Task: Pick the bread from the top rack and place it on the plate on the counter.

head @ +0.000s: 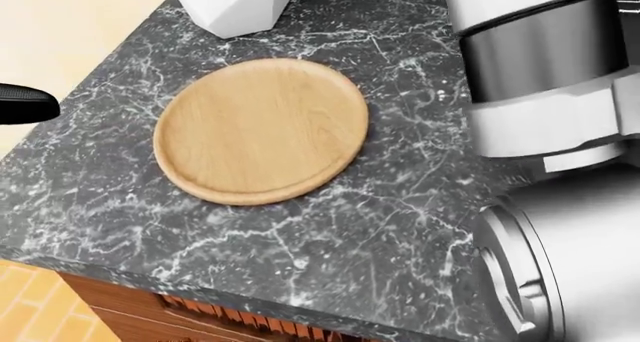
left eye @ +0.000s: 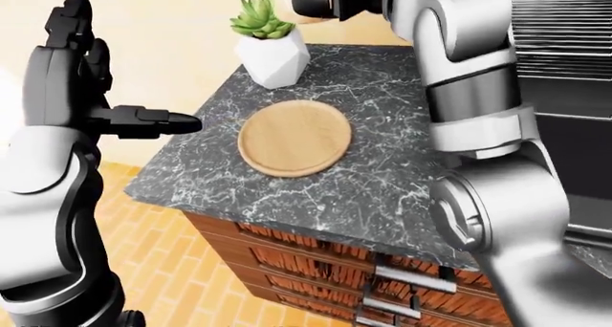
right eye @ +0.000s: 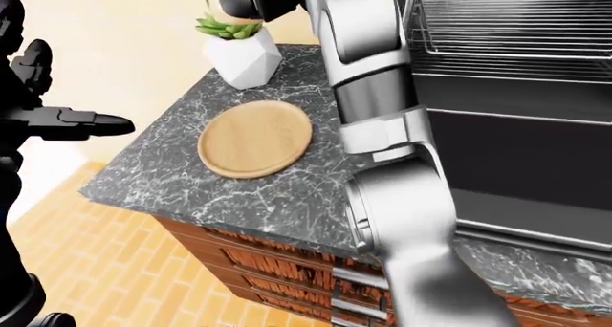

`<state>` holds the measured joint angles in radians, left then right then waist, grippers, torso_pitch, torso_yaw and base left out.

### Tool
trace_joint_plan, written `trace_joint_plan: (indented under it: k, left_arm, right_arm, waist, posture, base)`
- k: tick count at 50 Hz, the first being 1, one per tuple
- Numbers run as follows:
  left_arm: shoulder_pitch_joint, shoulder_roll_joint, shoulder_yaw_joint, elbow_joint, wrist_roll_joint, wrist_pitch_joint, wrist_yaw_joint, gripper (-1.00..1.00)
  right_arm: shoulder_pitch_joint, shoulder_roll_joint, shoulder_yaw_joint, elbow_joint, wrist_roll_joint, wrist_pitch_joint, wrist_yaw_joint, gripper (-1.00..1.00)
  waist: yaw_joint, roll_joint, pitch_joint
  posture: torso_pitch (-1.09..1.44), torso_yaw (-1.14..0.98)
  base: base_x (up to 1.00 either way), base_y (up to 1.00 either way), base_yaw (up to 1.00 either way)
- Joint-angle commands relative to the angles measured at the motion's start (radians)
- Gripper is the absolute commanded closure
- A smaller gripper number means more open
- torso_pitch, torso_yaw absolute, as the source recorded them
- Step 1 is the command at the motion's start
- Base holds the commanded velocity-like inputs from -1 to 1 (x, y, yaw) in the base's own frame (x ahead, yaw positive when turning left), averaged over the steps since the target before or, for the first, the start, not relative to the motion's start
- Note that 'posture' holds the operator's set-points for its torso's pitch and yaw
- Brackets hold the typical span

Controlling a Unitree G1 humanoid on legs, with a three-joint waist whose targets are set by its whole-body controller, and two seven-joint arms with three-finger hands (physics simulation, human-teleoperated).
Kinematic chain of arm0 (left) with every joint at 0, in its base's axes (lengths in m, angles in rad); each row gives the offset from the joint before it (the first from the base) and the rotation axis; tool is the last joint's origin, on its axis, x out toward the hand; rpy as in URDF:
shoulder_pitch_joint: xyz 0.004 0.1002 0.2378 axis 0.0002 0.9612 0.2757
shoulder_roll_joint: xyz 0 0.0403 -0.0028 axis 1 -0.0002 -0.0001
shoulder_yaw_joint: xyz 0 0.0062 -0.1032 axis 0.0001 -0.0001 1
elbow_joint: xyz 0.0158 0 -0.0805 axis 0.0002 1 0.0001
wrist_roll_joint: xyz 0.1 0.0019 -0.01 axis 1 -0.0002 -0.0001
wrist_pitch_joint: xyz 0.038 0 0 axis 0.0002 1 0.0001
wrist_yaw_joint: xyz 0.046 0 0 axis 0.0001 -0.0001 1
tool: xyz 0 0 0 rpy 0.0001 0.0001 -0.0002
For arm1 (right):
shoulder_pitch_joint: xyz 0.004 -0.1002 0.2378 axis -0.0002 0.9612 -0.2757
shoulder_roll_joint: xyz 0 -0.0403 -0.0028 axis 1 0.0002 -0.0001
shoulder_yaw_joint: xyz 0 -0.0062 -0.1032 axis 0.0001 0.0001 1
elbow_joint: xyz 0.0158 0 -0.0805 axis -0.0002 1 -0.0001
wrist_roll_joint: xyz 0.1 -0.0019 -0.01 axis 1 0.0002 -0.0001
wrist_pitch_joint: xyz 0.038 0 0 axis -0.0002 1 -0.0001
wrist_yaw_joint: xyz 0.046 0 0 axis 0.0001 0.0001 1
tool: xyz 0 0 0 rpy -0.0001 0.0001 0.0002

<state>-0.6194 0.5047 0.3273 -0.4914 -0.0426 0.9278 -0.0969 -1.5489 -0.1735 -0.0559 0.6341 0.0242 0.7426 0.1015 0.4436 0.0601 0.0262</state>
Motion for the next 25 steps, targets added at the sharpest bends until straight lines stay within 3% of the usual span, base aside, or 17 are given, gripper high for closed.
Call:
trace_joint_plan:
  k: [1,12,25]
  left_arm:
    - [-0.028,0.012,0.012,-0.021,0.011,-0.031,0.004,-1.0]
    - [-0.023,0.007,0.017,-0.03,0.017,-0.028,-0.007,-1.0]
    - [-0.033,-0.002,0.003,-0.008,0.029,-0.042,-0.009,-1.0]
  right_arm:
    - [-0.039,-0.007,-0.001,-0.029,-0.009,-0.033,0.0,1.0]
    - [-0.005,0.016,-0.003,0.083,-0.035,-0.124,0.001,1.0]
    - [0.092,0.046,0.015,-0.04,-0.051,-0.063,0.023,1.0]
  waist:
    - [0.003,0.003,-0.031]
    - [0.026,0.0,-0.041]
    - [0.047,-0.006,-0.044]
  posture:
    - [0.0,0.42]
    - [0.0,0.42]
    - [0.0,0.42]
  base:
    - [0.0,0.0,0.0]
    - [0.0,0.0,0.0]
    - [0.0,0.0,0.0]
